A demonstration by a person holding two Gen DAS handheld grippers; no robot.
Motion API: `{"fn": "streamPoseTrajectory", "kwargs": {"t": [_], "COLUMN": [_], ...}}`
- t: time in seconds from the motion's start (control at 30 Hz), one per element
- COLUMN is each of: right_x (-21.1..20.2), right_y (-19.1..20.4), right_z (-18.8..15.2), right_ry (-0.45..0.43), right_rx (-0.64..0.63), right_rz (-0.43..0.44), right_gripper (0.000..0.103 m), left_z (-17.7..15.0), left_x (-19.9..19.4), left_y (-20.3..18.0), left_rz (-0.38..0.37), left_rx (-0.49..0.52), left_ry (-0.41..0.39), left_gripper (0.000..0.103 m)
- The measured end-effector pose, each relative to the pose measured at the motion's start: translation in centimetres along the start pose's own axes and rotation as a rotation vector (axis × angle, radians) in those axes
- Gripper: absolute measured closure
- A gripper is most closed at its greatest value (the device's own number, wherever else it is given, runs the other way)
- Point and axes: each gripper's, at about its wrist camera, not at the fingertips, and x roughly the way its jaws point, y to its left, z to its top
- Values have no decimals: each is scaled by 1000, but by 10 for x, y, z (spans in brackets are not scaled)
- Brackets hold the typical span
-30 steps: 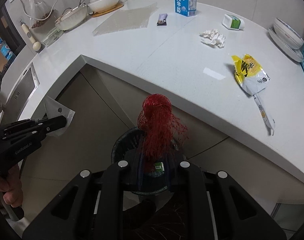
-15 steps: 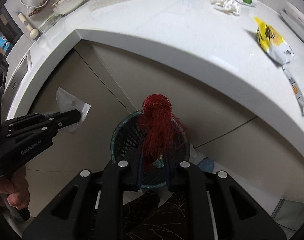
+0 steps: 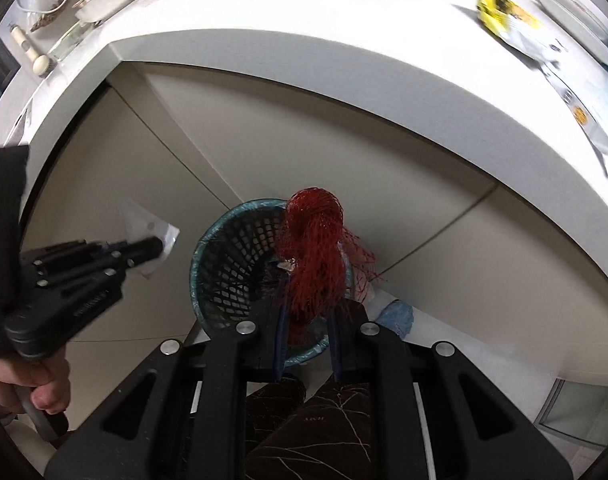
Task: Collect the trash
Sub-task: 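Open the left tool to drop the clear bag while the right tool drops the red net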
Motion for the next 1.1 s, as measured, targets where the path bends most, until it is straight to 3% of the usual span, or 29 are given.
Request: {"fn": "streamPoseTrajectory", "kwargs": {"t": [0.6,0.8,1.1], "right_x": [5,14,13], "right_y": [-14,-15,-13], "right_z": [-10,-12,-11], "right_ry": [3,10,13], "right_rx": [74,79,66], "right_rz": [-10,-1,-3], "right_gripper": [87,87,87], "left_z": [-20,-22,-17], "left_x": [36,38,36], "left_y": [-20,-26,-23], "left_rz": [1,-11,-23], "left_rx": [113,137,117], "left_ry": [107,115,94], "left_gripper": [98,89,59]}}
